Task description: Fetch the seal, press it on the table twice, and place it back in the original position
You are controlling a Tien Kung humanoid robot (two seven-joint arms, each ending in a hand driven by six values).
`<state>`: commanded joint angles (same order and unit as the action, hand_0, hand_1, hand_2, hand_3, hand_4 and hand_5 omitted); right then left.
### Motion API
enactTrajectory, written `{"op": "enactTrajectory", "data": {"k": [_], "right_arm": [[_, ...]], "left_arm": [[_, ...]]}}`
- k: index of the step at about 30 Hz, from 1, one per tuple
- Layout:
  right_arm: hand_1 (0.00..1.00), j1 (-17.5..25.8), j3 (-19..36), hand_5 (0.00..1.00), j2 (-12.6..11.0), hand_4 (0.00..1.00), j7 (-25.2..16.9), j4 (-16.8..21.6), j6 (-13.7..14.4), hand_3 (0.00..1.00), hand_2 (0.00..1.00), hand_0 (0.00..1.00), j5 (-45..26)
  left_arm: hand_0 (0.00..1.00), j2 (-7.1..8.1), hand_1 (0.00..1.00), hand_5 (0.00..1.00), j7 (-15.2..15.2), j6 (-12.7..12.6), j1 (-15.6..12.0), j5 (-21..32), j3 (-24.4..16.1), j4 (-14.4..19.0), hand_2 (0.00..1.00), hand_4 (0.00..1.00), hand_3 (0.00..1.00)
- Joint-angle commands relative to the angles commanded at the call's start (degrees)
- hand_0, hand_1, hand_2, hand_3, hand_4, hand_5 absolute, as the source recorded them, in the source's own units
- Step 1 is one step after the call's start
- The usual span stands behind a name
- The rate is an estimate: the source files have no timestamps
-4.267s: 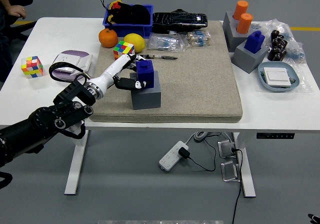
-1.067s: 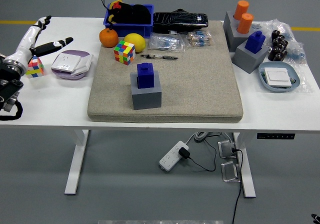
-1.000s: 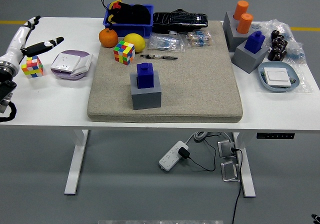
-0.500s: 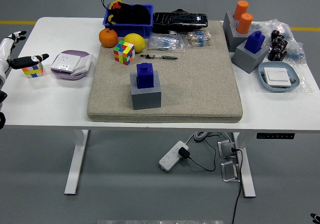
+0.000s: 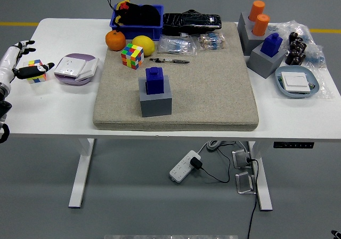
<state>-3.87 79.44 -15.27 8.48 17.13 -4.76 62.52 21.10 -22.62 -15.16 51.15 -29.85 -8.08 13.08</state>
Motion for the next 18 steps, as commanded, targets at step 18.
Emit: {"op": "enactTrajectory", "data": {"k": [18], "right_arm": [[0.707, -0.07, 1.23, 0.502, 0.02, 0.721, 0.04, -0.18, 0.19, 0.683, 0.675, 0.808, 0.41]], "left_arm": [[0.862, -0.35, 0.832, 0.263, 0.09, -0.11, 0.12, 0.5, -0.03, -0.15, 0.813, 0.877, 0.874]]}}
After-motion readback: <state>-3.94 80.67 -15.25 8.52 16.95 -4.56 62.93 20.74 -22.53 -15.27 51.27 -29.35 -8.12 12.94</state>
